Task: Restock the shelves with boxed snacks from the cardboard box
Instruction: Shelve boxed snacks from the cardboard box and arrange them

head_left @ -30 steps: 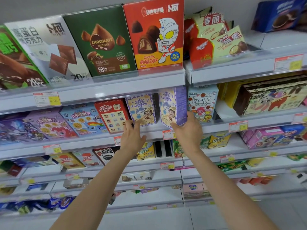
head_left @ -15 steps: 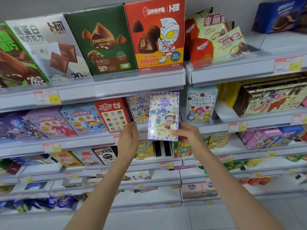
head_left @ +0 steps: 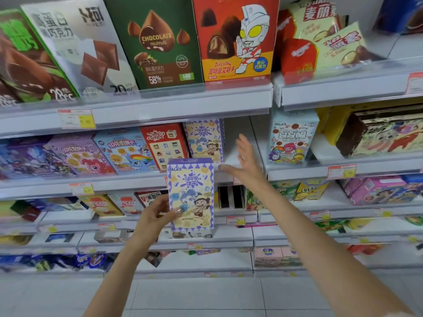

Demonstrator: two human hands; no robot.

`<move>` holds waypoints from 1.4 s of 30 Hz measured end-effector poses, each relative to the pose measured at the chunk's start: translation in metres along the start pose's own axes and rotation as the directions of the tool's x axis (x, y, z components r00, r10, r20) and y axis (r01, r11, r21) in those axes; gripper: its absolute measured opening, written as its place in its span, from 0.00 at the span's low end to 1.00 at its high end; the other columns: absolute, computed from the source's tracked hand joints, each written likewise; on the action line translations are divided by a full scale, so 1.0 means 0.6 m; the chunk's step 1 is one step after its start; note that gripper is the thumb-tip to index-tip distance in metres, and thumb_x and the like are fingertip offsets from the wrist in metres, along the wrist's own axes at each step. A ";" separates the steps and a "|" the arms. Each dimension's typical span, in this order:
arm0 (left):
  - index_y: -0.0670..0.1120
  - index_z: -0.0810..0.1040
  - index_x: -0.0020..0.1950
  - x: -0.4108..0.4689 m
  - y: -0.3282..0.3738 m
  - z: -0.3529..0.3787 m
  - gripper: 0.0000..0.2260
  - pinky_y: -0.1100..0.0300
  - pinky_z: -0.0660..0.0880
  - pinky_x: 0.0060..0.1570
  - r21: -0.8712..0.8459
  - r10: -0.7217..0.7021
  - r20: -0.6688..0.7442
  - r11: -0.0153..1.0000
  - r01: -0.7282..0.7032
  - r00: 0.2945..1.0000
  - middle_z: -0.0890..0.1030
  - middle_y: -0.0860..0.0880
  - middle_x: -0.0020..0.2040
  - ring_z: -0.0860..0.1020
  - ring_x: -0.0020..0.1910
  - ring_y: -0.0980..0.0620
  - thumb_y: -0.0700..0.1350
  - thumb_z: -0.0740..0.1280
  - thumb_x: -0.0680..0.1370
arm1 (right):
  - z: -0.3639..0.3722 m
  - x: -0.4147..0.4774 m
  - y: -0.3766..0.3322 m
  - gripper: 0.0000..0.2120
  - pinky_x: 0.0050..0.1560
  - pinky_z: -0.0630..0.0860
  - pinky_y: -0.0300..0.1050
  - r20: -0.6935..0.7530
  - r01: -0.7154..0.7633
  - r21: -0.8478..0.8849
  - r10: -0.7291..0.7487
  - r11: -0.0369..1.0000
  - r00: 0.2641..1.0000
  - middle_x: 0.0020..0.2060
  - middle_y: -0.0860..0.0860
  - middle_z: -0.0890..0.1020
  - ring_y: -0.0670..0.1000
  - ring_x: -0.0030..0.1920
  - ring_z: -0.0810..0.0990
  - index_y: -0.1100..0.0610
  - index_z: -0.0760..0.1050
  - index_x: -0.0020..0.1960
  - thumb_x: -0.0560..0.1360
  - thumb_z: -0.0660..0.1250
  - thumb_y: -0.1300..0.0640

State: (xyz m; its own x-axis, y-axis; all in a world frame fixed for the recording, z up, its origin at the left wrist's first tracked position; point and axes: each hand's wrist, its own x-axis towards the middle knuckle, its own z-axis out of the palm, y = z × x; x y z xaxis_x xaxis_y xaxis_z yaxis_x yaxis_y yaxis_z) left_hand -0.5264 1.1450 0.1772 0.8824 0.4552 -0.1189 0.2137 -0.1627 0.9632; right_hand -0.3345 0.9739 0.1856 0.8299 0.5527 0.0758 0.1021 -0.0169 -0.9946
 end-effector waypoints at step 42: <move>0.55 0.75 0.53 0.074 0.043 0.085 0.10 0.44 0.78 0.51 0.021 0.086 -0.038 0.996 -0.086 0.996 0.81 0.45 0.50 0.80 0.50 0.44 0.47 0.70 0.74 | 0.005 -0.044 0.020 0.27 0.53 0.78 0.43 0.045 -0.133 -0.042 0.135 0.990 0.990 0.54 0.48 0.81 0.46 0.53 0.81 0.50 0.70 0.62 0.67 0.76 0.57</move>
State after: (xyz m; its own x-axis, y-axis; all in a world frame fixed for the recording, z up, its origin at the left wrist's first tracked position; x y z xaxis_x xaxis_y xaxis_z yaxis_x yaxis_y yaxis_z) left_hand -0.4603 1.1166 0.1845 0.8808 0.4727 -0.0260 0.1460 -0.2190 0.9647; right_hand -0.3568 0.9617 0.1716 0.8104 0.5826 -0.0620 0.0139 -0.1250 -0.9921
